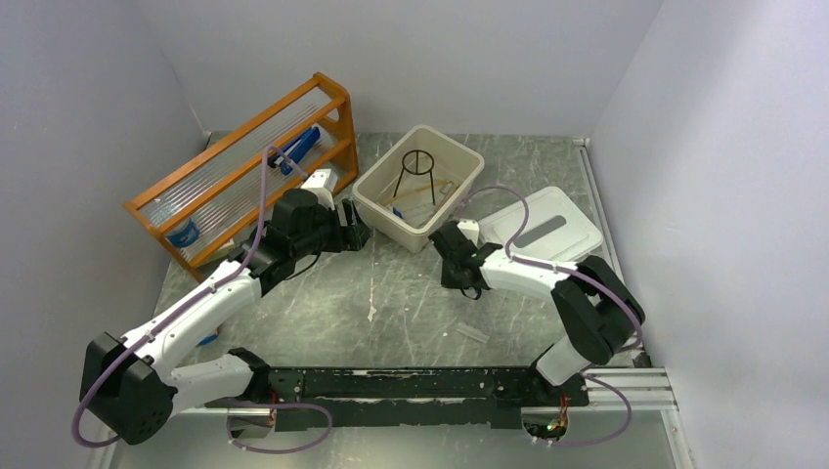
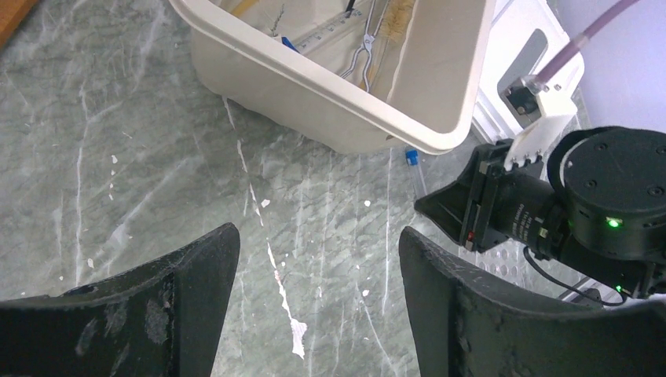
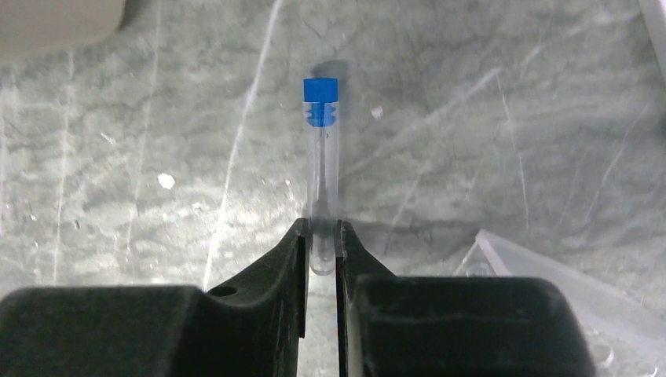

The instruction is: Organize the chemistry lab equipment

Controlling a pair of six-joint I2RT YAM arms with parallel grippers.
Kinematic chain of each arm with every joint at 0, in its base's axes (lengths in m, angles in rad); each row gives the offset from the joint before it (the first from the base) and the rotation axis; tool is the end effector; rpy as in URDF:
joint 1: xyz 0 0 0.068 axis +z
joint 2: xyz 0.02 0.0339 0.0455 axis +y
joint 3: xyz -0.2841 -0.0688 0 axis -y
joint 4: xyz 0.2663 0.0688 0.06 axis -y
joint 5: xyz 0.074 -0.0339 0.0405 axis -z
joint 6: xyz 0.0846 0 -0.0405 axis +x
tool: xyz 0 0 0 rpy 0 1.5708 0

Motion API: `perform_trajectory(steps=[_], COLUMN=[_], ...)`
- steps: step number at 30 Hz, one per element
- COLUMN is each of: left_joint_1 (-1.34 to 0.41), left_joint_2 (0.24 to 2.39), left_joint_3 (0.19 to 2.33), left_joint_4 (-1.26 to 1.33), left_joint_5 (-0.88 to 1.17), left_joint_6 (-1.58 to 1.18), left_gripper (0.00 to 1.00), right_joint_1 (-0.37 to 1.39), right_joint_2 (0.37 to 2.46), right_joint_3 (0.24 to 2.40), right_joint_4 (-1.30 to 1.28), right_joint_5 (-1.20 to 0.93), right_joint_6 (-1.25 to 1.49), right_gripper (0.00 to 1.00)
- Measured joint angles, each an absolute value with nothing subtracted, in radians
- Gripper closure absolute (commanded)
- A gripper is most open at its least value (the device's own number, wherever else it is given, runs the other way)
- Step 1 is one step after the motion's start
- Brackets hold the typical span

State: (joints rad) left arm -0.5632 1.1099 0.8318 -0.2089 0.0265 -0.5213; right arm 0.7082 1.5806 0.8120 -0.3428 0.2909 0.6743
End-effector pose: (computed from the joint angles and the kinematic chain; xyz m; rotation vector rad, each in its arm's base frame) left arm 0.2578 -0.1654 0.2783 0.0617 2.1309 -0.6865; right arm 0.2624 0.1928 0.1166 0.0451 2.6061 0.0943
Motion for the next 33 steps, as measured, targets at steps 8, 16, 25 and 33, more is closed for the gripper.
perform_trajectory(steps=[8,16,25,33], left_joint_1=[-0.563,-0.563,-0.563,-0.561], left_joint_2=[1.11,1.11,1.11,1.117], left_joint_3=[0.832,0.832,0.832,0.774], left_joint_4=[-0.209,-0.209,-0.208,-0.109], left_joint_5=[0.03,0.031,0.047,0.194], left_joint_6=[-0.521,-0.521,-0.521,-0.567], left_gripper=[0.19,0.19,0.19,0.15], right_joint_1=[0.719,0.683,0.672,0.668], right_joint_2=[1.557,1.681,1.71,1.478], right_joint_3=[0.805,0.93,0.96,0.894], right_joint_4=[-0.395,-0.418,-0.396,-0.389], right_joint_5=[0.283,0.361,0.382,0.337], right_joint_6=[0.725,0.72,0.715,0.715], right_gripper=[0.66,0.71,0.9,0.89])
